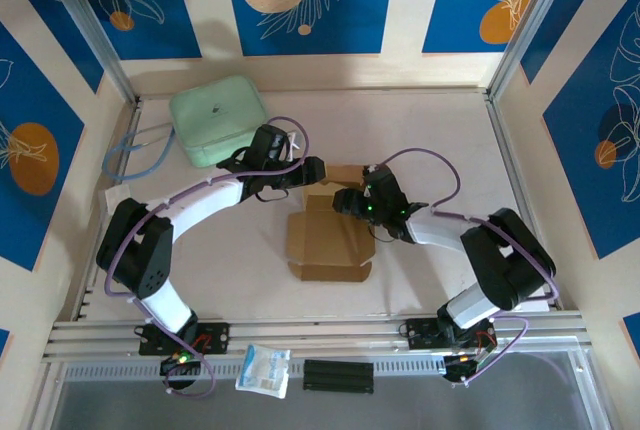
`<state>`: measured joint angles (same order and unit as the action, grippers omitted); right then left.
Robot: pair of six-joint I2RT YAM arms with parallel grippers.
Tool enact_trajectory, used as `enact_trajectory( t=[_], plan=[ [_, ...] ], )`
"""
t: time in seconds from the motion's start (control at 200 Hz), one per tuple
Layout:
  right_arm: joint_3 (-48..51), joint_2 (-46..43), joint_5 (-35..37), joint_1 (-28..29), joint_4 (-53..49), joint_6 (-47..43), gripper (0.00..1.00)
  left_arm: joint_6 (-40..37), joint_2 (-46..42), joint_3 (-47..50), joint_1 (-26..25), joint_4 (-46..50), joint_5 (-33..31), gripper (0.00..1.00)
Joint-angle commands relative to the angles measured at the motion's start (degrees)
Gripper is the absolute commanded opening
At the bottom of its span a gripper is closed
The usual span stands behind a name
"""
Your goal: Fold the paper box
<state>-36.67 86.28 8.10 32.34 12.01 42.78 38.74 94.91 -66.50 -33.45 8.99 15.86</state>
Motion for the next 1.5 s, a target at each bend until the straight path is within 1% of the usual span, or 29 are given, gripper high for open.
enact_trajectory(
  t=[0.0, 0.14, 0.245, 0.38, 0.465, 0.515, 0.585, 0.66, 0.735, 0.775, 0.87, 0.97, 1.025, 1.125, 1.151, 1.216, 1.266, 1.346, 1.496],
  plan=[
    [1.6, -5.2, -0.8, 2.4, -6.1, -2.0, 0.76, -1.1, -1.2, -1.6, -0.4, 2.1, -0.6, 0.78],
    [4.0, -12.9, 1.0, 2.8, -11.1, -1.2, 0.80, -3.0, -3.5, -1.8, -0.5, 3.7, -4.7, 0.82],
    [5.3, -19.6, 1.9, 2.6, -14.6, -1.3, 0.84, -3.8, -6.0, -1.4, -0.5, 3.8, -6.1, 0.83],
    [5.8, -29.1, 5.9, 1.6, -20.0, -2.8, 0.87, -4.8, -10.1, -0.6, -1.2, 4.8, -9.3, 0.83],
    [6.9, -33.5, 8.3, -0.2, -20.8, -5.4, 0.89, -6.0, -12.7, 0.0, -2.8, 6.4, -12.9, 0.80],
    [7.7, -34.6, 9.9, -1.8, -20.0, -7.9, 0.91, -7.0, -14.1, 0.5, -4.8, 7.1, -15.5, 0.78],
    [7.8, -34.3, 10.9, -5.4, -20.0, -9.5, 0.93, -8.5, -15.3, 1.1, -7.9, 8.1, -19.2, 0.77],
    [8.4, -32.3, 8.7, -9.0, -17.8, -10.7, 0.93, -9.6, -16.7, 2.3, -11.6, 7.9, -23.2, 0.75],
    [8.5, -28.9, 5.7, -11.1, -15.1, -11.4, 0.91, -9.9, -17.8, 4.4, -14.4, 6.4, -24.6, 0.74],
    [8.1, -26.9, 4.7, -11.4, -14.0, -11.6, 0.88, -9.6, -18.0, 5.4, -16.1, 5.6, -25.6, 0.73],
    [7.0, -22.2, 3.9, -11.4, -11.9, -12.6, 0.74, -9.0, -16.7, 6.5, -19.9, 4.5, -27.4, 0.68],
    [5.7, -18.3, 7.0, -10.9, -10.9, -12.7, 0.58, -9.0, -12.4, 5.1, -23.8, 4.7, -27.7, 0.59],
    [5.2, -17.1, 9.0, -10.1, -10.7, -13.1, 0.52, -8.9, -9.8, 4.0, -25.9, 4.9, -28.0, 0.51],
    [4.6, -16.3, 13.5, -8.0, -10.2, -14.7, 0.36, -7.5, -5.0, 2.4, -28.9, 4.7, -28.6, 0.36],
    [4.3, -16.1, 14.8, -7.3, -10.7, -15.1, 0.33, -7.1, -3.8, 2.1, -29.3, 4.7, -28.5, 0.33],
    [3.5, -15.9, 18.8, -6.2, -12.3, -15.6, 0.28, -5.6, -1.2, 1.4, -30.0, 4.3, -27.8, 0.25],
    [2.9, -15.9, 20.8, -5.9, -13.5, -15.4, 0.24, -5.1, 0.3, 1.4, -30.3, 3.3, -27.1, 0.22],
    [2.6, -16.1, 22.1, -5.9, -14.7, -15.1, 0.20, -4.9, 1.8, 1.3, -30.4, 1.6, -25.7, 0.18],
    [2.8, -16.7, 23.7, -5.8, -15.6, -14.7, 0.16, -5.8, 5.6, -0.4, -30.4, 0.3, -24.9, 0.16]
  ],
)
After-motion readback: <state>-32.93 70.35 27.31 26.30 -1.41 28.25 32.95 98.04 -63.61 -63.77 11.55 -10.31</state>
